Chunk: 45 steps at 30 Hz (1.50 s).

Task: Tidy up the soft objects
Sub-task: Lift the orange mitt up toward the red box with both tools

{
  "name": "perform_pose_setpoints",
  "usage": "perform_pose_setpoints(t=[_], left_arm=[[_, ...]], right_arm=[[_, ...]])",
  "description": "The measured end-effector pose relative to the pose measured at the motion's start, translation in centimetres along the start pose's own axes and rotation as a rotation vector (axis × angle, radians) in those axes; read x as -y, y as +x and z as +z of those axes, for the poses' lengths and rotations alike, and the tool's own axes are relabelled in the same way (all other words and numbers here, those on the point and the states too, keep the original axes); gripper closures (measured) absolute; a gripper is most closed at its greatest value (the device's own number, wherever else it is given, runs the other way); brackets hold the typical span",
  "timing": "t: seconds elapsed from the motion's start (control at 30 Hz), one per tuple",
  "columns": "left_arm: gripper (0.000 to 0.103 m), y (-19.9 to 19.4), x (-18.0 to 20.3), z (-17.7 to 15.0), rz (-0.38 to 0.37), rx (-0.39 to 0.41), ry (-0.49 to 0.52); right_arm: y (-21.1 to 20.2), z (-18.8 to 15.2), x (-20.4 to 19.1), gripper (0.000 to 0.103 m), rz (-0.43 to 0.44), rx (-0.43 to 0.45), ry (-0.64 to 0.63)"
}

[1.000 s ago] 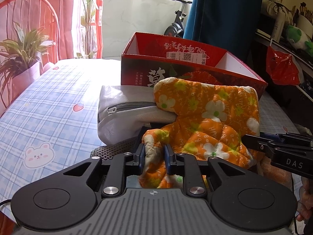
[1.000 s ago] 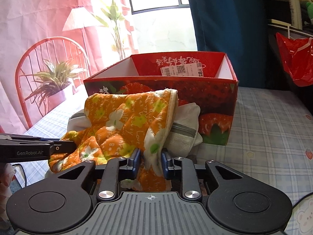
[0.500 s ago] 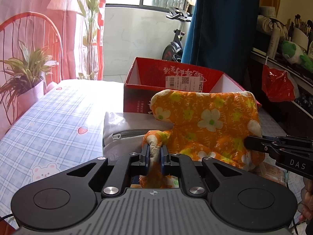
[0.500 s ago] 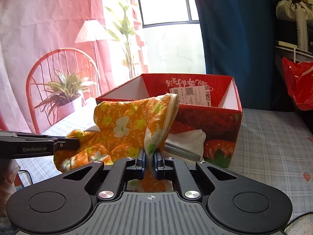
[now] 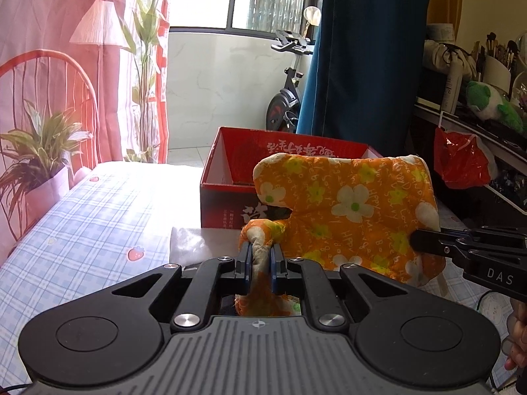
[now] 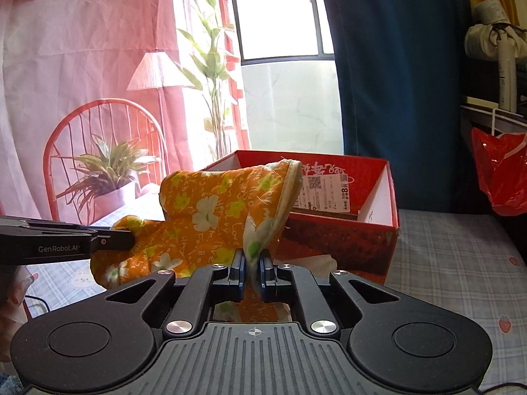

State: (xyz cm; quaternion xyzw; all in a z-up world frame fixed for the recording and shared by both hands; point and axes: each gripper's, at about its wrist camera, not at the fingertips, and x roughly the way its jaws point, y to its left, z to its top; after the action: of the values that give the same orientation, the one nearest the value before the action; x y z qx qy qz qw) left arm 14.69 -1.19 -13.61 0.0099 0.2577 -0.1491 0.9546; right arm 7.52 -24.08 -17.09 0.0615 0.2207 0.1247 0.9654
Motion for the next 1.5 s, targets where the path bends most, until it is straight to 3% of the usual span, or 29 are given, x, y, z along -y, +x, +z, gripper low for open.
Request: perform_pose_setpoints(t=[0.73,1.23,1.5], left_arm=[[0.091,3.5,0.6,6.4,0.002,0.088,0.06],[0.091,7.1,-0.3,9.4,-0.013,0.051,0.077],[0.091,10.2,-0.1,11.5,-0.029,0.048,0.071]], right_arm=[[4.2,6.8,3.2,0.095,-0.017,0.045,-0.055],[7.9,9.3,3.6,0.095,-0.039,0.022,-0.063],[9.0,10.5,5.0,0.095,-0.051,0.011,0.011]])
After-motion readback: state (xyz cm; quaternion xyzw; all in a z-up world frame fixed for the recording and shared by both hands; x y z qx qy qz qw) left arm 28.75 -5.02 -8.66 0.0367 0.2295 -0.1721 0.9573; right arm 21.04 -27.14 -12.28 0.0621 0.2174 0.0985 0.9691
